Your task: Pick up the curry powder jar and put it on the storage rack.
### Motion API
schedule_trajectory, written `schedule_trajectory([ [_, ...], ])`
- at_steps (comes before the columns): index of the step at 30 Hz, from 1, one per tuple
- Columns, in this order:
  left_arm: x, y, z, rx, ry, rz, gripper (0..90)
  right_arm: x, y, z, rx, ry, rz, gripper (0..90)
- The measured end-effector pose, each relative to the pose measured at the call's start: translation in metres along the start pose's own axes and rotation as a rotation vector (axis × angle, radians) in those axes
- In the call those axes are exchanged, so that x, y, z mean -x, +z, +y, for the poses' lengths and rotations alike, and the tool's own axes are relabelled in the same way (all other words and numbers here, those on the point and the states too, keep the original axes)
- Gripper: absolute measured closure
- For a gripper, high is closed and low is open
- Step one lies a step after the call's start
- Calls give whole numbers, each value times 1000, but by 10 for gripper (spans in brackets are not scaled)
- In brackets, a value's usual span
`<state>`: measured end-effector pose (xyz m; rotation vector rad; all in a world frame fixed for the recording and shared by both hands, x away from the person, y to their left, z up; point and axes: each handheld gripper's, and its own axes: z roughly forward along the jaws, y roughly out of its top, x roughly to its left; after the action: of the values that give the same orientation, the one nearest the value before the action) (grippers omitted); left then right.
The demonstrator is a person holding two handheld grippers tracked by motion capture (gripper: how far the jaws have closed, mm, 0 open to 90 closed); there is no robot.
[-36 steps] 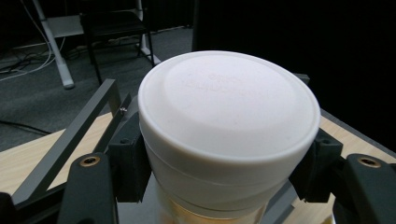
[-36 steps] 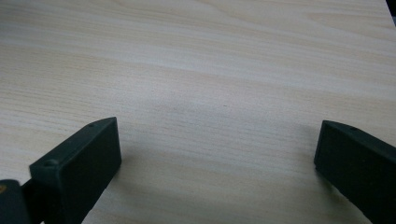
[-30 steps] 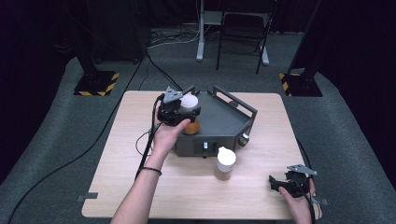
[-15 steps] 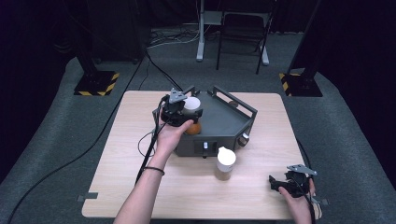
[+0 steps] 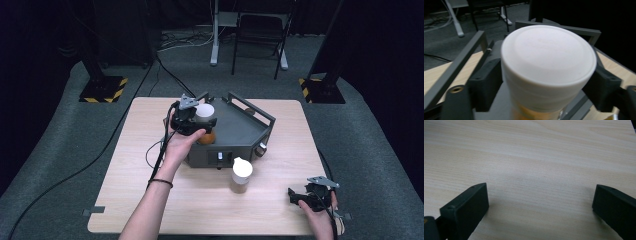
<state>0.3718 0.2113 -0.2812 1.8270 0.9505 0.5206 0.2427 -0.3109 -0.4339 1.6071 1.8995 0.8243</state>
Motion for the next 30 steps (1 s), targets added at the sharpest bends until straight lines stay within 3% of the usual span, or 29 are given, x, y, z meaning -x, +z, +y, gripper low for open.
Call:
schedule_trajectory([
  [8,-3,-17,-9,25,19,-15,72,0,0,0,0,0,0,0],
  [17,-13,-37,-36,31,24,-14,56,0,0,0,0,0,0,0],
  [22,-12,-47,-47,19,54,6,54,0,0,0,0,0,0,0],
  [30,-18,-59,-68,29,33,14,50,0,0,0,0,1,-1,0],
])
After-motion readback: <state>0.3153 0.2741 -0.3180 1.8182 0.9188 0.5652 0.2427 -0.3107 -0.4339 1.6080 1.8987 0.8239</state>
